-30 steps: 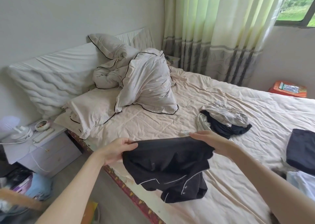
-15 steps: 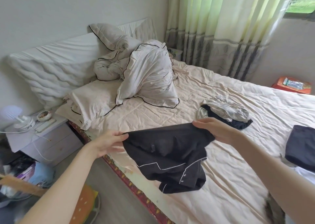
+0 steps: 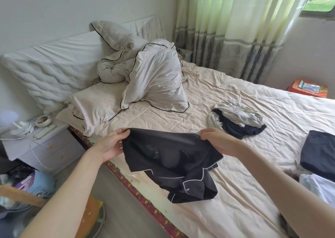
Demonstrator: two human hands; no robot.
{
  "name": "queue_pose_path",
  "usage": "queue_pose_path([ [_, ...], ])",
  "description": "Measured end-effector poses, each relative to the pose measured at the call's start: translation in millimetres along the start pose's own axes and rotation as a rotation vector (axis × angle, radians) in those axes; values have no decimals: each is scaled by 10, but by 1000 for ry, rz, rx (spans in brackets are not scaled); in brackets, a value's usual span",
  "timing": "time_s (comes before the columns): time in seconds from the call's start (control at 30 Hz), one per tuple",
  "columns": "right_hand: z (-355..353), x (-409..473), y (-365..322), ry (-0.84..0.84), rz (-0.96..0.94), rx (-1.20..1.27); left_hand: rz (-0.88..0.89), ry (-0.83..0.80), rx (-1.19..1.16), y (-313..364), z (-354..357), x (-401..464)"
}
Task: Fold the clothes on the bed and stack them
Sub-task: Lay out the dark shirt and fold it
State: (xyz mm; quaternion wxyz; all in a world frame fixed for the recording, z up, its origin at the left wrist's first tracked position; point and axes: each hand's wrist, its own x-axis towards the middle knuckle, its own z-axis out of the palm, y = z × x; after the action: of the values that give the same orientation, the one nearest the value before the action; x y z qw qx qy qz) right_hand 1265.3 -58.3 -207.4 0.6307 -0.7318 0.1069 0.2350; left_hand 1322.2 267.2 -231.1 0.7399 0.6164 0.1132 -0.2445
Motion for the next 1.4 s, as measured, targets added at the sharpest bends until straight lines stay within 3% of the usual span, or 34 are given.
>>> queue_pose_path([
  [0.13, 106, -67, -8, 7, -39, -276, 35, 23, 105, 34, -3, 38],
  [0.33, -24, -26, -223, 124, -95, -310, 130, 252, 656, -101, -1, 64],
  [0.4, -68, -9, -248, 137, -53, -248, 110, 254, 602, -113, 3, 60],
  [0.57, -198, 42, -161, -52, 177, 273, -55, -6, -12, -27, 78, -11],
  [0.63, -241, 34, -145, -74, 182, 339, -55, -61, -49, 14, 70, -24],
  [0.73, -279, 39, -126, -44, 8, 337, -10, -67, 173, 120, 121, -51],
  [0.8, -284, 17, -114, -46, -131, 61, 58, -26, 383, 203, 152, -58],
  [0.93, -210, 36, -125, 101, -256, -924, 233, -35, 761, 315, 145, -49],
  [1.03, -249, 83, -167, 246, -308, -1166, 259, -100, 1044, 361, 160, -98],
  [1.1, -317, 87, -270, 298, -341, -1074, 328, -93, 1172, 397, 159, -103],
  [1.2, -398, 77, -576, 318, -371, -886, 561, 48, 1225, 612, 156, -75],
  [1.4, -590, -66, -1463, 248, -421, -470, 649, 82, 1029, 1573, 221, -165],
])
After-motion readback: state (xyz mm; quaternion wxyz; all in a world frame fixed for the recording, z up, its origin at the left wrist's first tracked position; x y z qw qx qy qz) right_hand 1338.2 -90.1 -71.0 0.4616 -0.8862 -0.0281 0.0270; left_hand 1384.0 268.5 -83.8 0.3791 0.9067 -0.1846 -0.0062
